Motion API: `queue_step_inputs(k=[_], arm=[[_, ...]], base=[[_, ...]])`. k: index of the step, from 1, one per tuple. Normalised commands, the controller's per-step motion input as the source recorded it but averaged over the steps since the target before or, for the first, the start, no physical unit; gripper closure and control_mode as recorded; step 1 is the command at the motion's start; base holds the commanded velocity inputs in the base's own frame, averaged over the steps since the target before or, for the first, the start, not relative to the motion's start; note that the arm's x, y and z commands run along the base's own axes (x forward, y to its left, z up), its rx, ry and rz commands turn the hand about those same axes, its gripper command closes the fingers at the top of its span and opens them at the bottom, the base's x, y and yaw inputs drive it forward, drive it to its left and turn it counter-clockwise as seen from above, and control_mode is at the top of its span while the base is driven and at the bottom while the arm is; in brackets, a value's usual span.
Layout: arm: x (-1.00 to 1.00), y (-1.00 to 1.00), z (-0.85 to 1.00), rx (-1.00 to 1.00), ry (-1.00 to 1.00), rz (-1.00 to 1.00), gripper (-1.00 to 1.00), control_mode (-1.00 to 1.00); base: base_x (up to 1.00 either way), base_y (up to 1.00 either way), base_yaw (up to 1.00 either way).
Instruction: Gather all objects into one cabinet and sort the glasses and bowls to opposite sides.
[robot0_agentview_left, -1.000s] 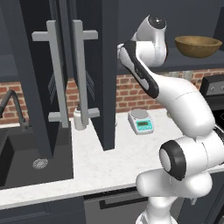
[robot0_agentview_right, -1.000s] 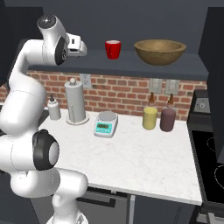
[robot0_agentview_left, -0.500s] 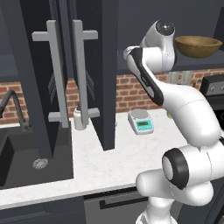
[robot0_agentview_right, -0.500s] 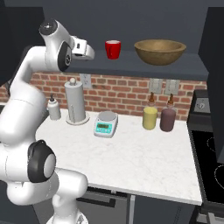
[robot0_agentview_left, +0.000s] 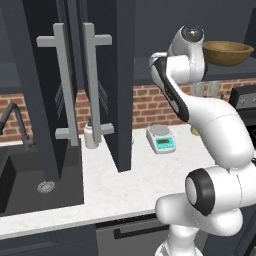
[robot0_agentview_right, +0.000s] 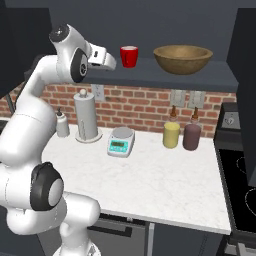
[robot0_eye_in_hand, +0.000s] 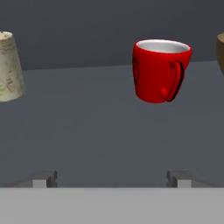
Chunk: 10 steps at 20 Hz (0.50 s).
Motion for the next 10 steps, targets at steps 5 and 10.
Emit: queue_step_inputs(k=[5, 10], arm=[[0.0, -0.3, 0.0, 0.0, -0.05, -0.06, -1.0, -1.0], [0.0, -0.42, 0.0, 0.0, -0.02, -0.03, -1.0, -1.0]], base=[[0.0, 0.0, 0.0], [0.0, 0.0, 0.0]])
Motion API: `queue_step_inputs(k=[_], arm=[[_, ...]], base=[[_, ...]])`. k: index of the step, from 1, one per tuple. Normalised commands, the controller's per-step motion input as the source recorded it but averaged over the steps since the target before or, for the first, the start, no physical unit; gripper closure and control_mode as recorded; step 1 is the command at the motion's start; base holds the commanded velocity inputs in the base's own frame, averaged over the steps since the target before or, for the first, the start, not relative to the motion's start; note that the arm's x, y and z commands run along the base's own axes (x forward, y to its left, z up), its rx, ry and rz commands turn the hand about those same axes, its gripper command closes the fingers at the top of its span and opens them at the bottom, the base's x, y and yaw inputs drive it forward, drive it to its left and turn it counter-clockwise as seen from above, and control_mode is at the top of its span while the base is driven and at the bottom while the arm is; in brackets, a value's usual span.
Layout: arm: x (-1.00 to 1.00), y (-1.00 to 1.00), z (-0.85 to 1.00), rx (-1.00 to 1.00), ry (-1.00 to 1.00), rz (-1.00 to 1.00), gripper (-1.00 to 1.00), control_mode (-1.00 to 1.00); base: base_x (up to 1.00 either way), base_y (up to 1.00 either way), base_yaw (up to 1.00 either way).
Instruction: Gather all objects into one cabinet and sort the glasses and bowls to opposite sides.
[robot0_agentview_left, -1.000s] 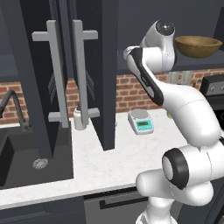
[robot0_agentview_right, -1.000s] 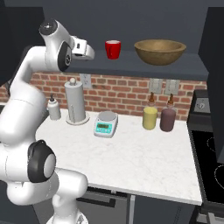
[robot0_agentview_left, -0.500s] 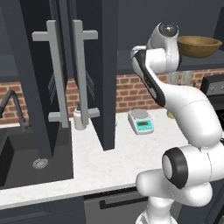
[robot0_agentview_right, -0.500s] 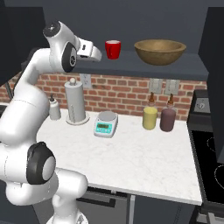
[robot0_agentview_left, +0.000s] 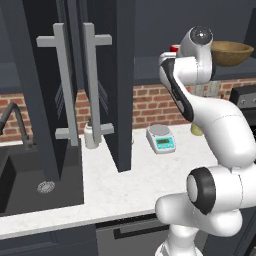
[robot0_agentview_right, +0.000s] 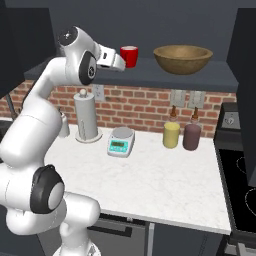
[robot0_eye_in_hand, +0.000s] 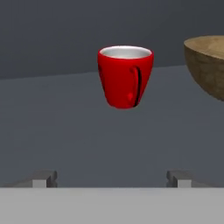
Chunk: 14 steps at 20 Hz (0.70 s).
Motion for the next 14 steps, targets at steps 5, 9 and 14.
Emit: queue_step_inputs(k=[5, 9, 14], arm=[[0.0, -0.37, -0.01, 0.0, -0.04, 0.0, -1.0, -1.0], [0.0, -0.12, -0.08, 0.0, -0.08, 0.0, -1.0, -1.0], [0.13, -0.01, -0.01, 0.0, -0.11, 0.0, -1.0, -1.0]], base=[[0.0, 0.0, 0.0], [0.0, 0.0, 0.0], [0.0, 0.0, 0.0]])
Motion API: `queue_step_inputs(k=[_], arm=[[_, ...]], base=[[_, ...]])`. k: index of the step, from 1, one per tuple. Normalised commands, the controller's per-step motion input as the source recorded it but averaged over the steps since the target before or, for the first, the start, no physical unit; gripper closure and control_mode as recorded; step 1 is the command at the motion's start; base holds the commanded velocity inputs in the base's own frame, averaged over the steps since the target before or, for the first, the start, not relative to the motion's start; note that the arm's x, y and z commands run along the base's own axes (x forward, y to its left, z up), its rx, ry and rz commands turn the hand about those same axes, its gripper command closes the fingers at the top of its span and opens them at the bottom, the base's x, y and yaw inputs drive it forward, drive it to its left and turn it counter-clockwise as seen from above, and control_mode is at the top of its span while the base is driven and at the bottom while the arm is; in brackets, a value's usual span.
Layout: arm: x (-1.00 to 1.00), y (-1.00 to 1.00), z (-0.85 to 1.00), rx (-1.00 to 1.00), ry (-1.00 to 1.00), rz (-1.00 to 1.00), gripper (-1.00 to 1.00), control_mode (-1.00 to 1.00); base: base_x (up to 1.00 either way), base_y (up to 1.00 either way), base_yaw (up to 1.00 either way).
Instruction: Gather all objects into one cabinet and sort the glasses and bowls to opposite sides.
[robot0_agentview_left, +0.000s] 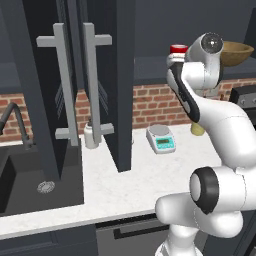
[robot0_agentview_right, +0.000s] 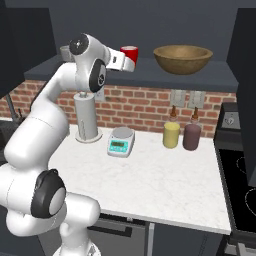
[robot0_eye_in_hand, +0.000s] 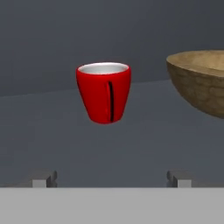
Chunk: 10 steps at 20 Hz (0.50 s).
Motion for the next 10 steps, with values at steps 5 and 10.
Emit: queue_step_inputs(k=[5, 10], arm=[[0.17, 0.0, 0.0, 0.0, -0.12, 0.0, -1.0, -1.0], [0.3, 0.0, 0.0, 0.0, -0.06, 0.0, -1.0, -1.0]], base=[[0.0, 0.0, 0.0], [0.0, 0.0, 0.0]])
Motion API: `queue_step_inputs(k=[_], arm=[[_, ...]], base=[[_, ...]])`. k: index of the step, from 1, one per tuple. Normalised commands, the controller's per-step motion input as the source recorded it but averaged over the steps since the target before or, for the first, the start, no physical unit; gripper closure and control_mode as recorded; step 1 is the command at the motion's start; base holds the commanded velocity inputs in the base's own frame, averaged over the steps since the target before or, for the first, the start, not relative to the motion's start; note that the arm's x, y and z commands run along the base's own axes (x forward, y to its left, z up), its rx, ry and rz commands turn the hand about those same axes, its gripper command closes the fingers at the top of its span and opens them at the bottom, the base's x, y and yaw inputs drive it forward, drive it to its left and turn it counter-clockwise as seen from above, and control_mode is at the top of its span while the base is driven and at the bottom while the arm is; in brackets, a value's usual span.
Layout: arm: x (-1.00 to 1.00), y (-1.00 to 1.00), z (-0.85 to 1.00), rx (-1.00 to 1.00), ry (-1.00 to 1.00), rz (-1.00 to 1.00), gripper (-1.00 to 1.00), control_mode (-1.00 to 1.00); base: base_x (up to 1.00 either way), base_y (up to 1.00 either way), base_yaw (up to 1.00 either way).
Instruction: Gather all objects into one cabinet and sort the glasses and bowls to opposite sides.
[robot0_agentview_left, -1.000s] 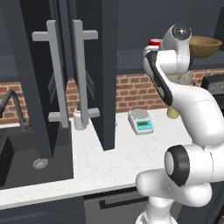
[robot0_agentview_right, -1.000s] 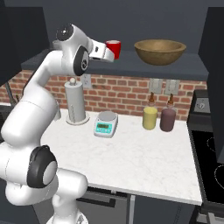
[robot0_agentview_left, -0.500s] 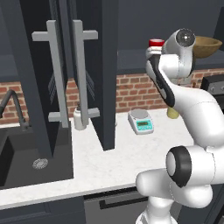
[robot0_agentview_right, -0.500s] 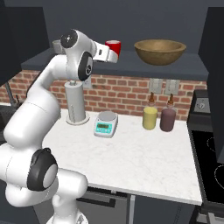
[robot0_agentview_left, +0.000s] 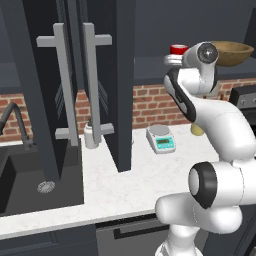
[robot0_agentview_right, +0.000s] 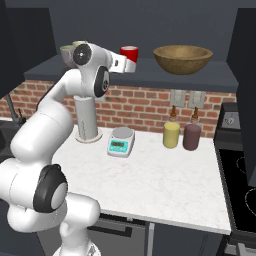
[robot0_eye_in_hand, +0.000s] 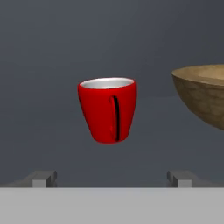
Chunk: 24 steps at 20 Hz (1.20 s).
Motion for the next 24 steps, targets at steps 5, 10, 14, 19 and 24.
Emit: queue_step_inputs(k=[5, 10, 14, 19, 24], arm=[[0.19, -0.01, 0.0, 0.0, 0.0, 0.0, -1.0, -1.0], [0.08, -0.02, 0.0, 0.0, 0.0, 0.0, -1.0, -1.0], [0.05, 0.0, 0.0, 0.0, 0.0, 0.0, -1.0, -1.0], [0.13, 0.0, 0.0, 0.0, 0.0, 0.0, -1.0, -1.0], [0.21, 0.0, 0.0, 0.0, 0.0, 0.0, -1.0, -1.0]], base=[[0.0, 0.0, 0.0], [0.0, 0.0, 0.0], [0.0, 0.0, 0.0], [0.0, 0.0, 0.0], [0.0, 0.0, 0.0]])
